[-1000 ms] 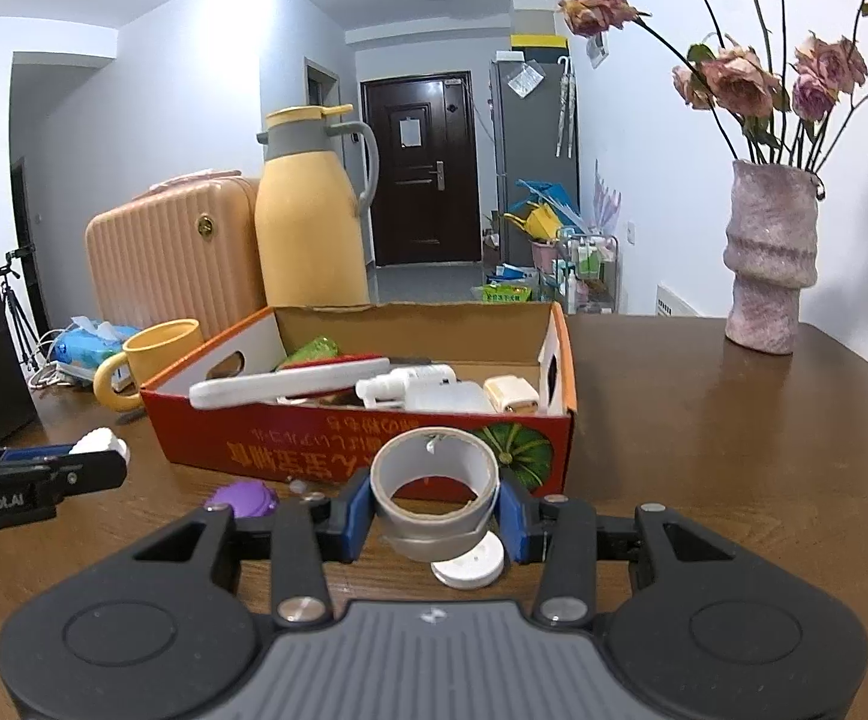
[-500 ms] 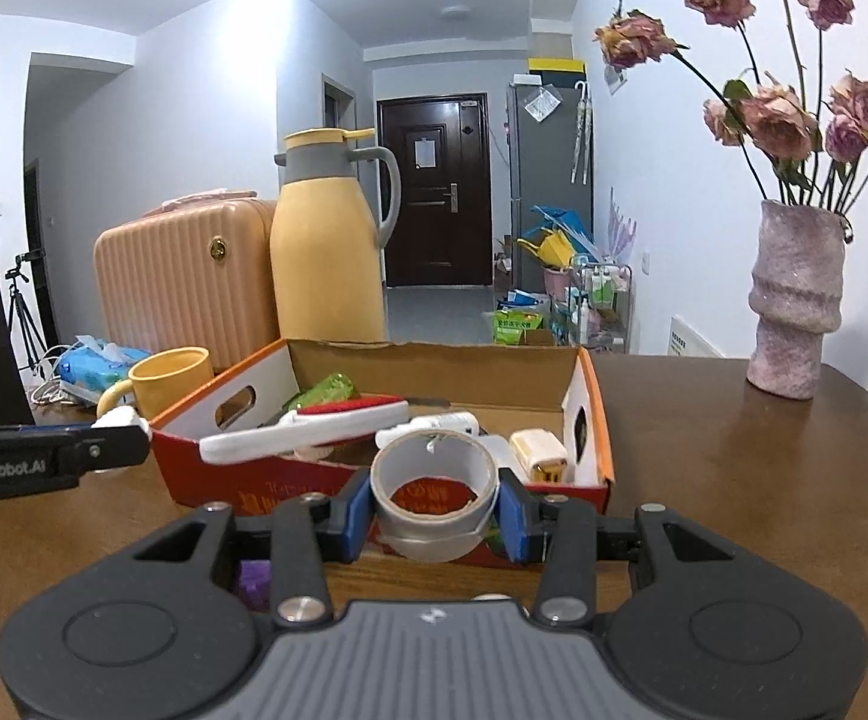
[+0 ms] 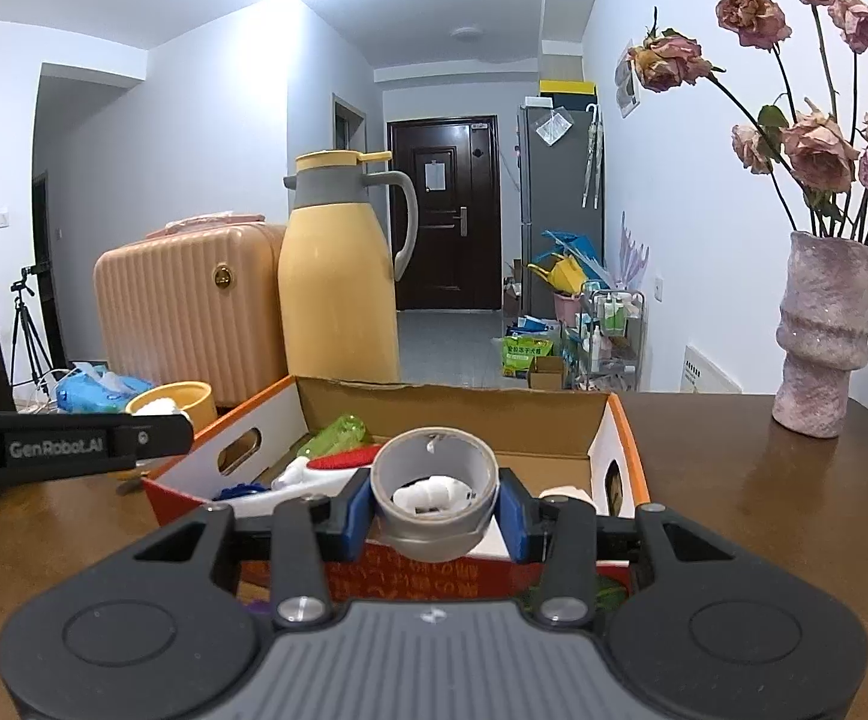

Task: Organize rigid objects
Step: 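Carry the white cap and translucent ring over the cardboard box with both grippers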

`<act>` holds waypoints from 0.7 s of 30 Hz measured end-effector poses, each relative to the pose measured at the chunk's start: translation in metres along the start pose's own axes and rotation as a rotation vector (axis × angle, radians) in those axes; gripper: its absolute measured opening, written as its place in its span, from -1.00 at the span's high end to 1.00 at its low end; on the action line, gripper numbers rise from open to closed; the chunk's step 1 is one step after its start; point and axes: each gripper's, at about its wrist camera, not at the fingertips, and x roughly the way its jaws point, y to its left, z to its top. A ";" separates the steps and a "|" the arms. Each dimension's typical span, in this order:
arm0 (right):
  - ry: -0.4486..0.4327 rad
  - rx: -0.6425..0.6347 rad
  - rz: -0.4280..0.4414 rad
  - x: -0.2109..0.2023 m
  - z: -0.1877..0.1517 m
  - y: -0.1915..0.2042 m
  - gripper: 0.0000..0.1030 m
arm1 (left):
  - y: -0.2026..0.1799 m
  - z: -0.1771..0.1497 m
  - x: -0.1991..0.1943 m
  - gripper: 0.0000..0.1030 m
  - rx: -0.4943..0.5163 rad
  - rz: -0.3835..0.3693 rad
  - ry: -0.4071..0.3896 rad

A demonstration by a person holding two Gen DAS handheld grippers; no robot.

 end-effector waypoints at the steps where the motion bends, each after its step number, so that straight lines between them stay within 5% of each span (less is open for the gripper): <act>1: -0.003 -0.002 -0.003 0.002 0.000 0.000 0.19 | -0.001 0.001 0.003 0.21 0.000 0.002 -0.002; 21: -0.005 0.026 -0.015 0.054 0.011 -0.021 0.19 | -0.003 0.021 0.055 0.21 -0.006 0.019 -0.017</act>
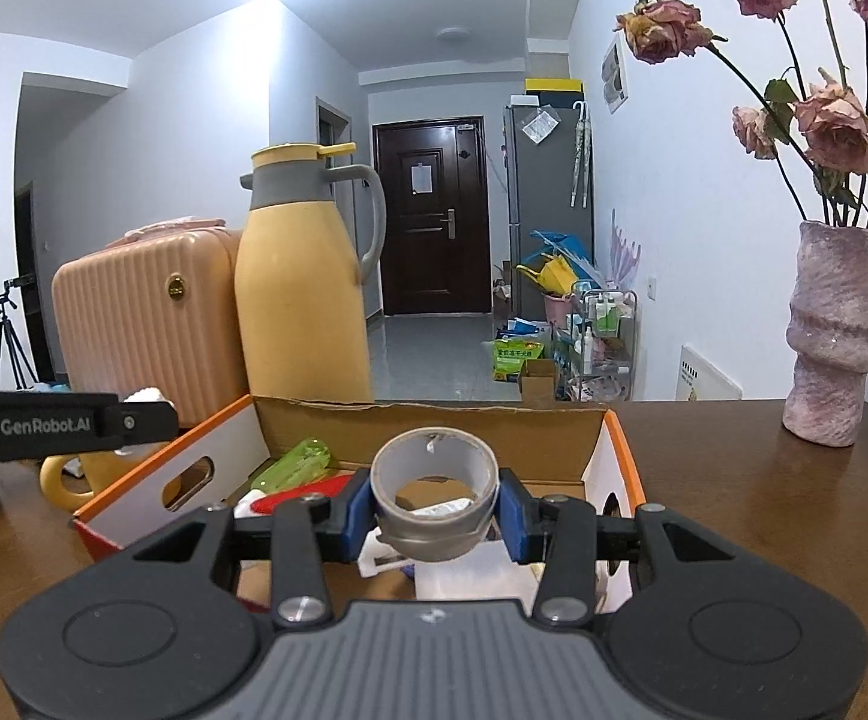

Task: Organize rigid objects
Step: 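Carry the white cap and translucent ring over the cardboard box with both grippers, then release the white cap into the box while the right gripper releases the ring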

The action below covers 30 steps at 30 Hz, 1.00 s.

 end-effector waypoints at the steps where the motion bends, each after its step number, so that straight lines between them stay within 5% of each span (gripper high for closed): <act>1: -0.001 0.000 -0.001 0.002 0.001 0.000 0.19 | 0.000 0.001 0.003 0.21 0.001 0.003 -0.001; 30: 0.057 -0.046 -0.023 0.057 0.005 -0.007 0.19 | 0.005 0.014 0.062 0.21 0.071 0.030 0.037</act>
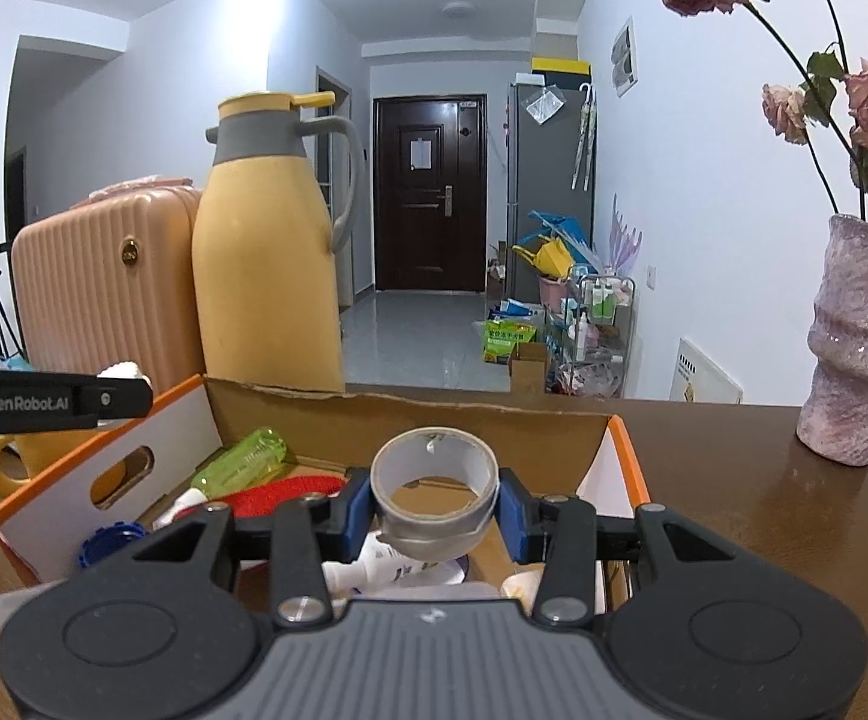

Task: Organize rigid objects
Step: 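Release the white cap into the box while the right gripper releases the ring, then move both grippers back from the box toward the remaining caps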

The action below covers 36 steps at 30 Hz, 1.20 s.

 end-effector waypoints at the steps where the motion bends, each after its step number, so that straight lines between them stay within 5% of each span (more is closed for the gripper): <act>1: 0.005 0.001 0.000 0.001 0.000 0.000 0.19 | 0.000 -0.001 0.001 0.20 0.003 -0.002 0.005; 3: 0.012 0.002 -0.002 0.001 0.000 0.000 0.16 | -0.001 -0.002 0.002 0.15 0.012 -0.010 0.011; 4: 0.012 0.000 -0.005 0.001 0.000 0.000 0.10 | -0.002 -0.002 0.001 -0.05 0.016 -0.014 0.012; 6: 0.009 -0.006 -0.020 0.000 0.000 0.001 -0.45 | -0.002 -0.003 0.000 -0.34 0.021 -0.022 0.010; 9: -0.020 -0.012 -0.048 -0.005 0.000 0.002 -0.91 | -0.002 -0.004 -0.003 -0.97 0.023 -0.015 -0.005; 36: -0.044 -0.010 -0.069 -0.014 -0.005 0.004 -1.00 | 0.003 -0.006 -0.009 -1.00 -0.019 0.045 -0.019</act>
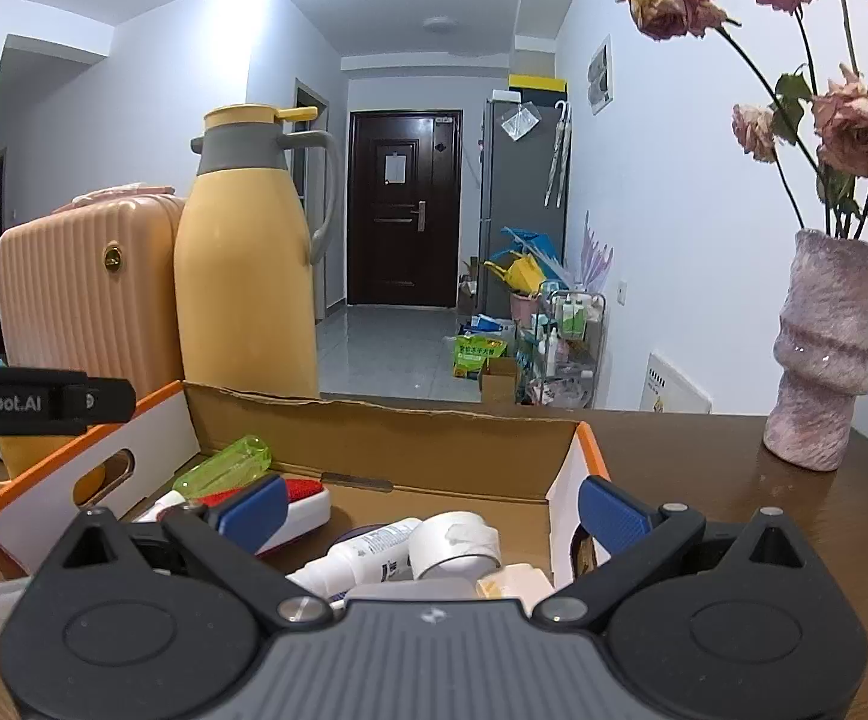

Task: Organize rigid objects
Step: 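Move both grippers back from the box toward the remaining caps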

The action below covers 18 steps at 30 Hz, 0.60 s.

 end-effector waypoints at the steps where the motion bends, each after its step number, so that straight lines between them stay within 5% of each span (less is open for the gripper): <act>1: -0.003 -0.003 -0.003 -0.002 -0.001 0.000 -1.00 | 0.000 -0.001 -0.002 -1.00 -0.001 0.002 -0.003; 18: -0.038 -0.016 -0.032 -0.050 -0.017 0.001 -1.00 | 0.001 -0.018 -0.047 -1.00 -0.017 0.025 -0.018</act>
